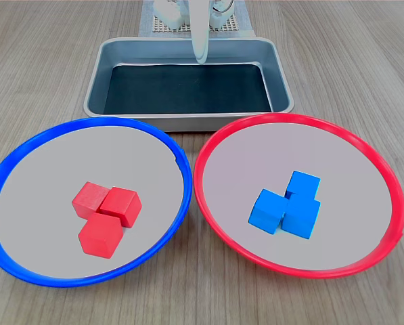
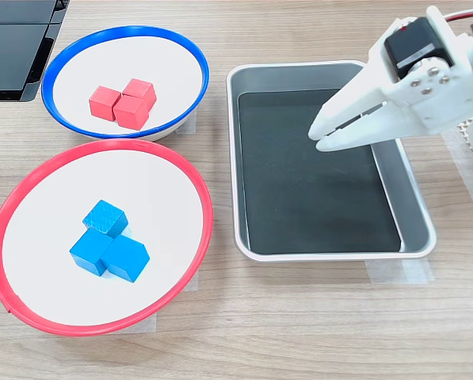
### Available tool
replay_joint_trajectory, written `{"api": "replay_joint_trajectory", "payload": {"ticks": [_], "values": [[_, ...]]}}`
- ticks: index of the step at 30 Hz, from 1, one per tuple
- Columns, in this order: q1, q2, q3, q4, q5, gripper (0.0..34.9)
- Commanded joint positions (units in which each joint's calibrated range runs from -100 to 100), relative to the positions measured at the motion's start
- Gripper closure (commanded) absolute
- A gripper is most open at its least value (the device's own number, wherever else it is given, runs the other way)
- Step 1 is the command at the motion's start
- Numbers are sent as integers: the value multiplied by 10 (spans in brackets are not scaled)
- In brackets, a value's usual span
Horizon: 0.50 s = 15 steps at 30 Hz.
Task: Relocate any misplaced blocks to their matching dishes.
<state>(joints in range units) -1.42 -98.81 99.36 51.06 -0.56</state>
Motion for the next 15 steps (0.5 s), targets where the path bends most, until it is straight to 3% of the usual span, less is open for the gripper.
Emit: {"api": "replay_joint_trajectory", "payload": {"ticks": [1, 11, 15], "values": [[1, -2, -5, 1, -2, 346], [5, 9, -7, -6, 2, 346], [17, 90, -91, -2, 19, 346]]}}
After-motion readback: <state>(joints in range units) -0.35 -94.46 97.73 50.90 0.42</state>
